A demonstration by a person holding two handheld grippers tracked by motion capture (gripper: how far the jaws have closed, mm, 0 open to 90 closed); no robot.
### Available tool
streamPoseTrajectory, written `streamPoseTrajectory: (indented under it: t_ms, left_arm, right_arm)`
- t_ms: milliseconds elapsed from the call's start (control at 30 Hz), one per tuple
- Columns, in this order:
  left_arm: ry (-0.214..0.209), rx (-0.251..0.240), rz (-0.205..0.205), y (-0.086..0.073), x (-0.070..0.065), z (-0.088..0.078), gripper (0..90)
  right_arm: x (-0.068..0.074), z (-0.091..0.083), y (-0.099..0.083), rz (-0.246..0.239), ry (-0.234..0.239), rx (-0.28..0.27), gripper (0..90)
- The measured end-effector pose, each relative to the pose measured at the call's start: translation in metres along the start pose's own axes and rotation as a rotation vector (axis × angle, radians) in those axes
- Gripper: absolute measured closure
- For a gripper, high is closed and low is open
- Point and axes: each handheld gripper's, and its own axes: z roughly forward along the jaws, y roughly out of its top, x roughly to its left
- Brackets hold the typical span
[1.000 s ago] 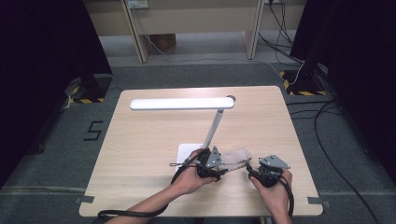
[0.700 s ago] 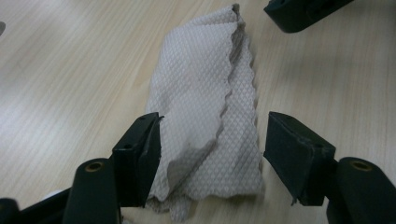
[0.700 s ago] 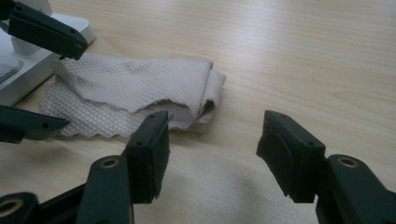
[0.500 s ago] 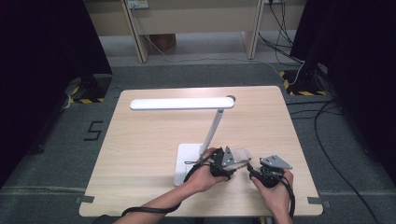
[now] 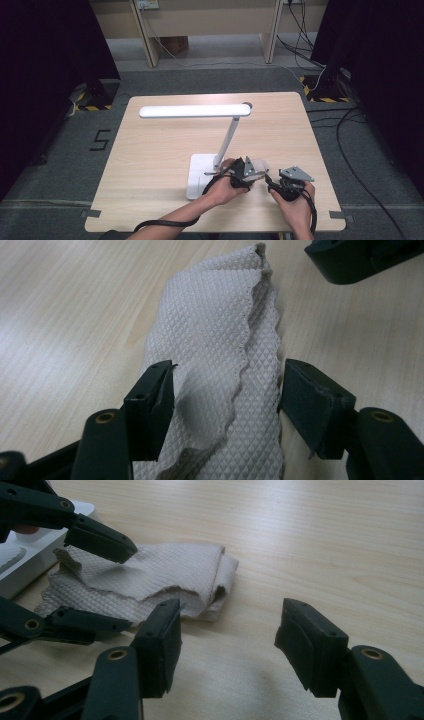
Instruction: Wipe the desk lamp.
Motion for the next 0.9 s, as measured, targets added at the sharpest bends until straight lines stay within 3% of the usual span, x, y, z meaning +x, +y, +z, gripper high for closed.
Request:
streamPoseTrajectory:
  t_ms: [200, 300, 467, 700, 900]
  left_arm:
    - [-0.013, 0.006, -0.073, 0.0011, 0.0030, 0.0027, 38.2]
    - [-0.027, 0.015, -0.133, 0.0024, 0.0052, 0.0046, 39.8]
    - [-0.039, 0.017, -0.174, 0.0026, 0.0074, 0.0056, 42.0]
    - [-0.021, 0.024, -0.182, 0.0031, 0.0073, 0.0047, 52.6]
    - [-0.005, 0.034, -0.136, 0.0035, 0.0034, 0.0022, 67.3]
  right_arm:
    - [0.0000, -0.0001, -0.0002, -0.001, -0.001, 0.000, 42.7]
    - [0.0006, -0.0002, -0.0002, 0.004, 0.001, 0.003, 42.7]
    - [0.0002, -0.0001, -0.0003, 0.001, 0.010, 0.002, 42.7]
    - [0.0007, 0.0009, -0.0006, -0.002, 0.016, 0.006, 42.9]
    - [0.0007, 0.0012, -0.0007, -0.001, 0.020, 0.007, 42.9]
